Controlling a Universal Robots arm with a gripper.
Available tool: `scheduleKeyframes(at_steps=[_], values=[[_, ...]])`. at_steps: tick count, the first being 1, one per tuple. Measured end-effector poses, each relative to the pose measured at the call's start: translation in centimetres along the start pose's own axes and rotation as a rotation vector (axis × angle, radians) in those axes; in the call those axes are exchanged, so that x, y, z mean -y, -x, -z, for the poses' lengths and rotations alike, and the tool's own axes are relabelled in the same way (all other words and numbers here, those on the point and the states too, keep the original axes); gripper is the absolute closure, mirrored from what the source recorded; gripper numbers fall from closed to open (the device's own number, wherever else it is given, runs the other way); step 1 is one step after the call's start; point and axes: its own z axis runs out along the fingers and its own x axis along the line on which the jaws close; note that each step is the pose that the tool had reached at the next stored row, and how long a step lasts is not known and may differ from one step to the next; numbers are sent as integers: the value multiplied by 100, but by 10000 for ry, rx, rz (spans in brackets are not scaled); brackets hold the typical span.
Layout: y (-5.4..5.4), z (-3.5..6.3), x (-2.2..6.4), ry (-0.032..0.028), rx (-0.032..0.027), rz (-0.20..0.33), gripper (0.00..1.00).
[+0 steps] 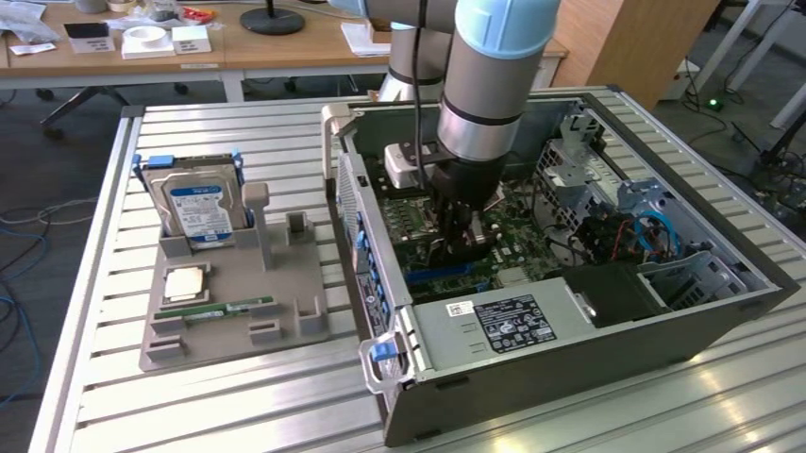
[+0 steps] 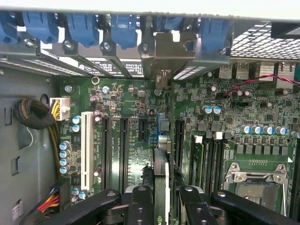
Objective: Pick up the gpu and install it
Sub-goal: 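Insert the gpu into the slot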
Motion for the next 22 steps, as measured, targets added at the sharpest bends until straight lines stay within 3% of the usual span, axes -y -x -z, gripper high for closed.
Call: scheduleKeyframes(at_steps=[5,22], values=[[0,-3,-5,-55,-3,1,74],[-2,23,-3,-61,-1,-20,74]])
